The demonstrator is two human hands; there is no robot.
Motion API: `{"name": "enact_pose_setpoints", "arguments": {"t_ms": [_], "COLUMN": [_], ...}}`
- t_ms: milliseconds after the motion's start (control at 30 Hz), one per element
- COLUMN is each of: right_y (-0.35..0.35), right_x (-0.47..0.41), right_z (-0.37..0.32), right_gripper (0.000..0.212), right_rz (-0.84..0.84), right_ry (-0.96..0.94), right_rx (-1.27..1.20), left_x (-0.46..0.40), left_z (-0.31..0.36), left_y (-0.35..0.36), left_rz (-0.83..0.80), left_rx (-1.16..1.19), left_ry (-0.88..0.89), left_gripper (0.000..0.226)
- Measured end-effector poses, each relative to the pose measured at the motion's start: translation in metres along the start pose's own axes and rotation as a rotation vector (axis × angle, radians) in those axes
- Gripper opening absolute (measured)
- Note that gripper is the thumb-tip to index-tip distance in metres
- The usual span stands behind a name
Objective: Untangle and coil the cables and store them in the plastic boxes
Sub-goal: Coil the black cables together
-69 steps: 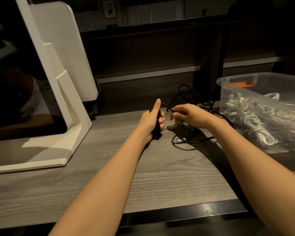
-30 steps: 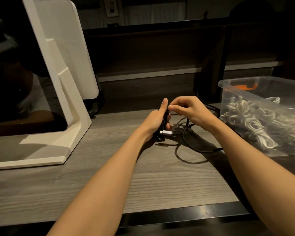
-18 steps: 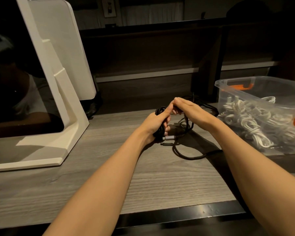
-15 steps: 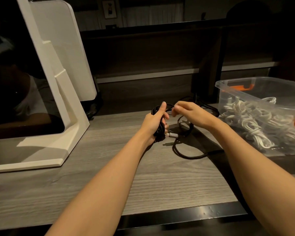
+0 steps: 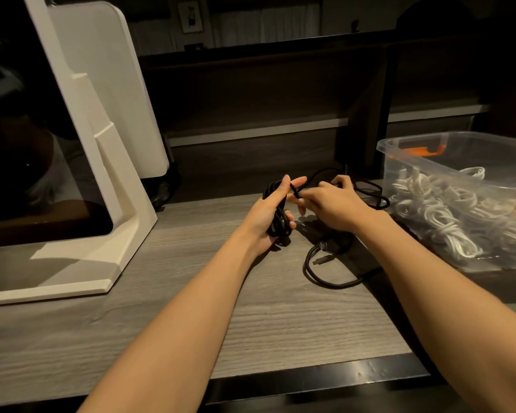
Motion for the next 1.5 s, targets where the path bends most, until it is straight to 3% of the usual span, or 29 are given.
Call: {"name": "enact_pose_setpoints", "arguments": {"t_ms": [167,233,467,700,833,900,1000,1200,1300,1367,1433,1500], "right_y": [0.002,0.003,-0.002,-0.005,-0.011,-0.012,-0.009,-0.011,-0.016,-0.022,-0.026,-0.023], "right_x": [0.005,0.009,0.012,0.008,0.008,0.008,0.008,0.012,0.01,0.009,0.008,0.009], "right_z": [0.005,0.014,0.034,0.022,0.011,0.002,-0.005,-0.011,-0.012,-0.01,-0.008,-0.008], "right_gripper": [0.025,0.034,0.023,0.021,0.028,0.027,0.026,0.023,0.017,0.004,0.01,0.015], "right_rz": [-0.046,-0.044,0.078,0.046,0.044,0.028,-0.041,-0.106,-0.048,0.038,0.058,0.004], "right_ry": [0.053,0.12,0.212,0.106,0.06,0.015,-0.039,-0.029,-0.035,-0.033,-0.039,-0.04], "right_rx": [0.001,0.037,0.077,-0.026,-0.306,-0.382,-0.371,-0.5,-0.56,-0.651,-0.726,-0.683], "left_x": [-0.005,-0.007,-0.007,-0.006,-0.005,-0.004,-0.003,-0.007,-0.007,-0.008,-0.01,-0.01], "left_z": [0.003,0.004,0.004,0.004,0.005,0.005,0.009,0.009,0.005,0.004,0.003,0.003], "left_y": [-0.005,-0.007,-0.02,-0.029,-0.036,-0.041,-0.041,-0.029,-0.025,-0.025,-0.023,-0.02], "left_rz": [0.113,0.117,0.175,0.28,0.343,0.388,0.418,0.332,0.261,0.247,0.232,0.213], "left_rx": [-0.01,0.1,0.365,0.243,0.245,0.164,-0.135,-0.558,-0.631,-0.632,-0.657,-0.719], "left_ry": [0.048,0.04,-0.008,-0.036,-0.044,-0.051,-0.047,-0.118,-0.123,-0.14,-0.16,-0.164], "left_gripper": [0.036,0.038,0.039,0.04,0.043,0.043,0.049,0.087,0.075,0.086,0.089,0.075]}}
Point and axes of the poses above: each hand's wrist, its own x-axis away from the middle knuckle, its own y-axis out of the palm, z = x × y, the point moved 7 cm from there along -x, towards the middle knuckle, and after that the axes turned 9 degrees about -y, right-handed, at the moved point
